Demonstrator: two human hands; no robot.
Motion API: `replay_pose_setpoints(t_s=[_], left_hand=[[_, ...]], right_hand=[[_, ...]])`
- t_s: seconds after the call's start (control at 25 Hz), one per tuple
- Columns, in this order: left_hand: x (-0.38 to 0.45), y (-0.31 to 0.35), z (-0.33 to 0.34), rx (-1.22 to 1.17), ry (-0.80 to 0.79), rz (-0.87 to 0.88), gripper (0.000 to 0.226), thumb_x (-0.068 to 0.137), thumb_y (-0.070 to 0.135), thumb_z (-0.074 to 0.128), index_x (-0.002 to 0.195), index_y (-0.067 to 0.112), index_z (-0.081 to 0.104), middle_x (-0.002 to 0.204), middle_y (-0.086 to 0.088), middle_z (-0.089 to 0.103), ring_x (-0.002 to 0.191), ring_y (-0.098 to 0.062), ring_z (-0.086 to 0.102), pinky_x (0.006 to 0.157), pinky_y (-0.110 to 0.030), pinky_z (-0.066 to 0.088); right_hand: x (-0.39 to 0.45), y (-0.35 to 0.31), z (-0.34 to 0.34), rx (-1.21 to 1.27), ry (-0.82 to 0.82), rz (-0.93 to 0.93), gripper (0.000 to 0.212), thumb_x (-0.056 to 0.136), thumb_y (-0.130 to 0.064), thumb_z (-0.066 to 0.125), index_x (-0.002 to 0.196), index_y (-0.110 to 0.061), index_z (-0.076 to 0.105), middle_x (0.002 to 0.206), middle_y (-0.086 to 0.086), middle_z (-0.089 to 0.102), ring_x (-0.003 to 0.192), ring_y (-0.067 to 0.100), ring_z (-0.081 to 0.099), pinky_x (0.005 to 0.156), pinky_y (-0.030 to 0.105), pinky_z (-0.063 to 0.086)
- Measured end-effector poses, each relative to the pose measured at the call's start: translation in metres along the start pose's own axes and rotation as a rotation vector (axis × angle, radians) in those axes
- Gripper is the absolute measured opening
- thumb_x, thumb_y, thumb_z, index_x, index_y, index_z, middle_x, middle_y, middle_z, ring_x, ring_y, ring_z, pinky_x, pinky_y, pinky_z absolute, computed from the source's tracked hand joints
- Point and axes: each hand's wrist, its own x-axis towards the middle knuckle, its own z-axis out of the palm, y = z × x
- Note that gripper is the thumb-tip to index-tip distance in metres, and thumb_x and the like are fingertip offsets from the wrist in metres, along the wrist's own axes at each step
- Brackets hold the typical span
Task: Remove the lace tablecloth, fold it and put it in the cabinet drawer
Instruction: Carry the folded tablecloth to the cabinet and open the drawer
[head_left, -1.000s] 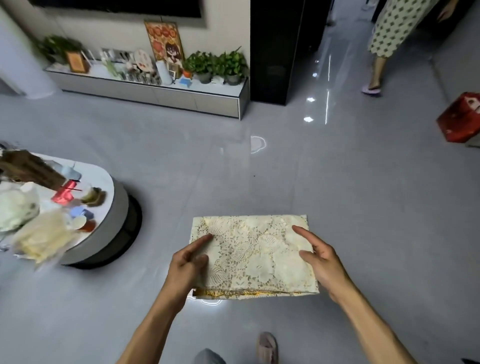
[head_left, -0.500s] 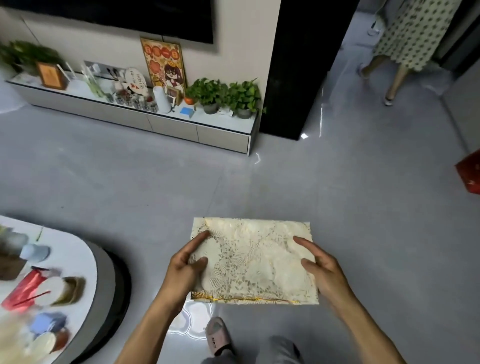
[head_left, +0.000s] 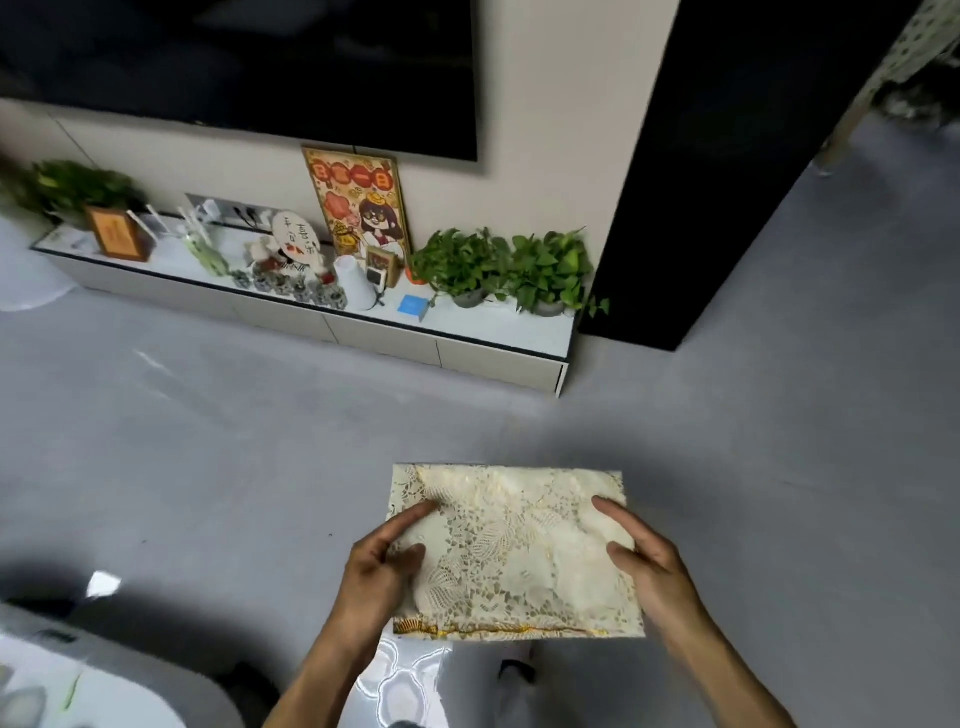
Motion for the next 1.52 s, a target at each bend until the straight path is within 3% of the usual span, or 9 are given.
replay_pose_setpoints(t_s=[0.16, 0.28, 0.4, 0.56, 0.72, 0.92, 1.24, 1.36, 1.52], left_hand=[[0.113, 0.057, -0.031, -0.057, 0.009, -0.072, 0.057, 0.089, -0.019, 0.047, 0.114, 0.025, 0.073, 0.130, 0.005, 0.066, 0.126, -0.016, 0.057, 0.104, -0.036, 0.048], [0.211, 0.076, -0.051, -0.289, 0.032, -0.282, 0.063, 0.080, -0.014, 0.055, 0.126, 0.030, 0.057, 0.119, -0.011, 0.069, 0.103, -0.036, 0.068, 0.085, -0.051, 0.056], [0.334, 0.069, -0.073, -0.414, -0.149, -0.584, 0.074, 0.061, -0.002, 0.059, 0.134, 0.002, 0.044, 0.118, -0.036, 0.059, 0.095, -0.047, 0.063, 0.080, -0.060, 0.054], [0.497, 0.020, -0.087, -0.342, -0.268, -0.814, 0.064, 0.061, -0.003, 0.066, 0.124, -0.010, 0.055, 0.114, -0.034, 0.065, 0.095, -0.050, 0.067, 0.072, -0.052, 0.057], [0.632, -0.070, -0.080, -0.317, -0.250, -0.760, 0.034, 0.087, 0.011, 0.065, 0.119, 0.000, 0.062, 0.119, -0.029, 0.066, 0.105, -0.048, 0.065, 0.077, -0.053, 0.057], [0.762, -0.197, -0.069, -0.050, -0.213, -0.568, 0.023, 0.090, 0.009, 0.062, 0.112, 0.007, 0.068, 0.104, -0.018, 0.075, 0.092, -0.037, 0.073, 0.065, -0.041, 0.061], [0.856, -0.285, -0.076, 0.276, -0.337, -0.317, 0.018, 0.092, 0.015, 0.063, 0.107, 0.016, 0.073, 0.102, -0.013, 0.076, 0.093, -0.033, 0.073, 0.084, -0.050, 0.058], [0.861, -0.276, -0.084, 0.410, -0.519, -0.166, 0.022, 0.087, 0.021, 0.066, 0.107, 0.021, 0.074, 0.091, -0.008, 0.074, 0.085, -0.022, 0.068, 0.076, -0.028, 0.053], [0.844, -0.266, -0.108, 0.453, -0.605, -0.102, 0.024, 0.090, 0.024, 0.068, 0.113, 0.020, 0.072, 0.090, 0.004, 0.071, 0.082, -0.014, 0.065, 0.076, -0.018, 0.051]], right_hand=[[0.117, -0.049, 0.029, -0.046, 0.001, 0.050, 0.054, 0.092, 0.013, 0.049, 0.109, -0.031, 0.074, 0.129, -0.015, 0.065, 0.111, -0.004, 0.061, 0.086, 0.011, 0.041], [0.196, -0.065, 0.045, -0.042, 0.056, 0.068, 0.051, 0.091, 0.013, 0.050, 0.101, -0.029, 0.078, 0.121, -0.015, 0.070, 0.109, 0.009, 0.063, 0.082, 0.014, 0.044], [0.293, -0.057, 0.065, -0.036, 0.119, 0.147, 0.055, 0.089, 0.015, 0.051, 0.098, -0.032, 0.079, 0.113, -0.020, 0.072, 0.112, -0.006, 0.060, 0.083, 0.006, 0.045], [0.429, -0.005, 0.083, 0.075, 0.254, 0.346, 0.051, 0.084, 0.017, 0.051, 0.089, -0.024, 0.081, 0.104, -0.010, 0.076, 0.105, 0.011, 0.067, 0.077, 0.019, 0.054], [0.563, 0.092, 0.090, 0.205, 0.347, 0.526, 0.046, 0.084, 0.017, 0.049, 0.092, -0.015, 0.081, 0.116, 0.009, 0.070, 0.109, 0.031, 0.063, 0.093, 0.043, 0.054], [0.681, 0.243, 0.100, 0.337, 0.335, 0.638, 0.042, 0.083, 0.019, 0.048, 0.098, -0.007, 0.077, 0.106, 0.015, 0.072, 0.094, 0.033, 0.067, 0.073, 0.035, 0.055], [0.801, 0.418, 0.140, 0.148, 0.396, 0.599, 0.024, 0.085, 0.001, 0.063, 0.103, -0.011, 0.073, 0.102, 0.011, 0.073, 0.086, 0.026, 0.068, 0.065, 0.029, 0.053], [0.866, 0.417, 0.152, 0.612, 0.398, 0.441, 0.017, 0.093, -0.006, 0.057, 0.105, -0.016, 0.063, 0.100, 0.006, 0.066, 0.082, 0.023, 0.065, 0.067, 0.033, 0.050], [0.923, 0.417, 0.163, 1.072, 0.369, 0.447, 0.021, 0.083, -0.019, 0.054, 0.063, -0.019, 0.048, 0.071, 0.004, 0.052, 0.066, 0.023, 0.058, 0.069, 0.032, 0.045]])
